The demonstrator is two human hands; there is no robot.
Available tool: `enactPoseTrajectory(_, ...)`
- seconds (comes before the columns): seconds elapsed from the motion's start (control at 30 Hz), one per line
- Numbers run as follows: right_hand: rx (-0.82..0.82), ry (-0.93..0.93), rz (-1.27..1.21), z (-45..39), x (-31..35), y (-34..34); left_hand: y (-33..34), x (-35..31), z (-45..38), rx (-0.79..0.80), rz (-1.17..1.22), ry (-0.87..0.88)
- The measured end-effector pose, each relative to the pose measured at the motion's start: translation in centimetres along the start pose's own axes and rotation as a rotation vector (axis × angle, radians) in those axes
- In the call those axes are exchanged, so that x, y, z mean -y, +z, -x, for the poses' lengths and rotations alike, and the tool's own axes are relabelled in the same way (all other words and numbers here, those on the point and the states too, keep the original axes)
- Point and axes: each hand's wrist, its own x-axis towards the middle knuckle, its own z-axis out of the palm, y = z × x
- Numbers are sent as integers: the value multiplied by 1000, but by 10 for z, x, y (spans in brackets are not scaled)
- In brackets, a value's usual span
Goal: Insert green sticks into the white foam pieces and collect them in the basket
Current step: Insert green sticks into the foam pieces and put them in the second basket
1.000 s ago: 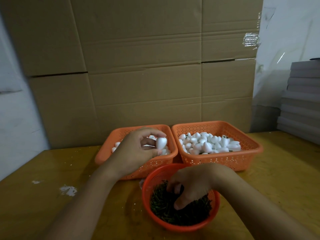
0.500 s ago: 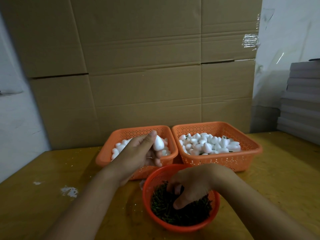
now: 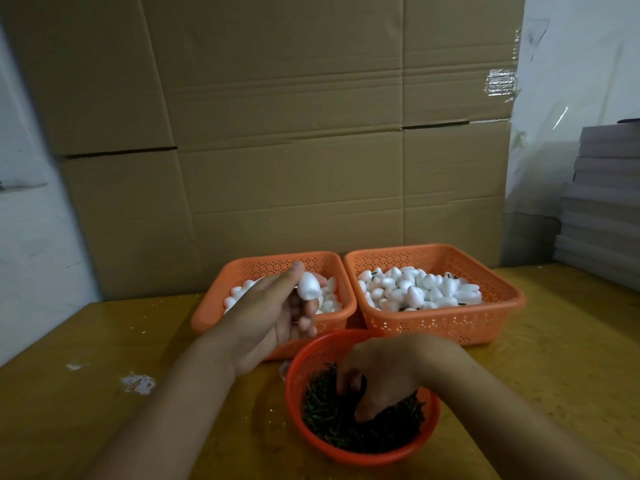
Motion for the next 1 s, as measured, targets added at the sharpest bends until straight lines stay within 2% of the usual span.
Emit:
enactPoseTrajectory(0.23, -160, -26, 19, -11, -5, 6, -2, -4, 0, -47, 244, -128)
enactPoseTrajectory(0.4, -149, -23, 27, -11, -7, 6, -2, -4, 0, -19, 292, -139)
enactPoseTrajectory(0.63, -239, -49, 52, -9, -6, 5, -4, -5, 0, 27, 255, -112)
enactPoseTrajectory(0.8, -355, -53, -52, -3, -7, -3, -8, -5, 3, 102, 288, -98)
enactPoseTrajectory(1.0, -295, -51, -159, 3, -5, -7, -11, -6, 8, 156, 213, -53)
